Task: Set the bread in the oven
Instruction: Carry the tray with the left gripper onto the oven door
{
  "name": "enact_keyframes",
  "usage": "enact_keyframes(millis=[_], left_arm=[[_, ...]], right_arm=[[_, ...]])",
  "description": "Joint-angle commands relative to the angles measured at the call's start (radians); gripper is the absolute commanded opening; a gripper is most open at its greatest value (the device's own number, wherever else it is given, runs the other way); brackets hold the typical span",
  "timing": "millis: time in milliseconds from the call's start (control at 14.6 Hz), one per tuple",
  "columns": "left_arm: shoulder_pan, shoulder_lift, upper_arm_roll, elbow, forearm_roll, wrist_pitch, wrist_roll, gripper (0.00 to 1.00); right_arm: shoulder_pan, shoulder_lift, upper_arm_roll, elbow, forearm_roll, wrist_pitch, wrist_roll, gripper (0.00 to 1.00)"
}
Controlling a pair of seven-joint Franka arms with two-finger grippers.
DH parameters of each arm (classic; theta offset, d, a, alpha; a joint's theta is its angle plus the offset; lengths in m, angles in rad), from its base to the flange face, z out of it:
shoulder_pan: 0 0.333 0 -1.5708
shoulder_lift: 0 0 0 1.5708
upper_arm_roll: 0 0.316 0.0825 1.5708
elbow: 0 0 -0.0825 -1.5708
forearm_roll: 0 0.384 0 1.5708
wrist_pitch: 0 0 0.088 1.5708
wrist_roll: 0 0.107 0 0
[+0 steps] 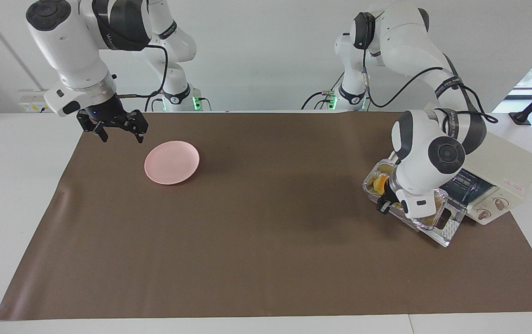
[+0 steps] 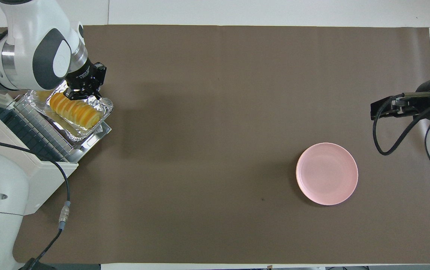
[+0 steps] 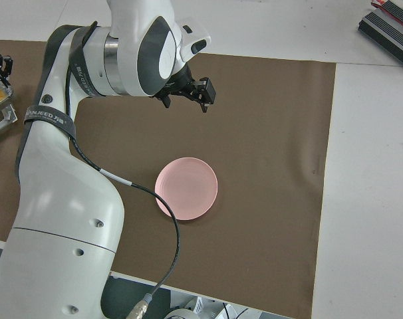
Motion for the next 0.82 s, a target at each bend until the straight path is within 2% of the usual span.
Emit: enact_keyframes(millis=[0,206,755], left_arm=[[0.001,-0.05,0.055,-0.079,-0.013,-0.002,0.066,0.0],[0.046,-0.051,0.057,-0.083,-0.013,-0.007,0.084,0.0],[0.083,-0.074,0.088,-0.099,-0.011,-0.02,0.199,0.0]], right_arm=[[-0.017,-0.015,0.014,-0.017,-0.019,-0.003,-0.02,1.0],[-0.017,-0.015,0.014,-0.017,-0.019,-0.003,-0.02,1.0],[-0.017,-0.015,0.014,-0.017,-0.019,-0.003,-0.021,1.0]])
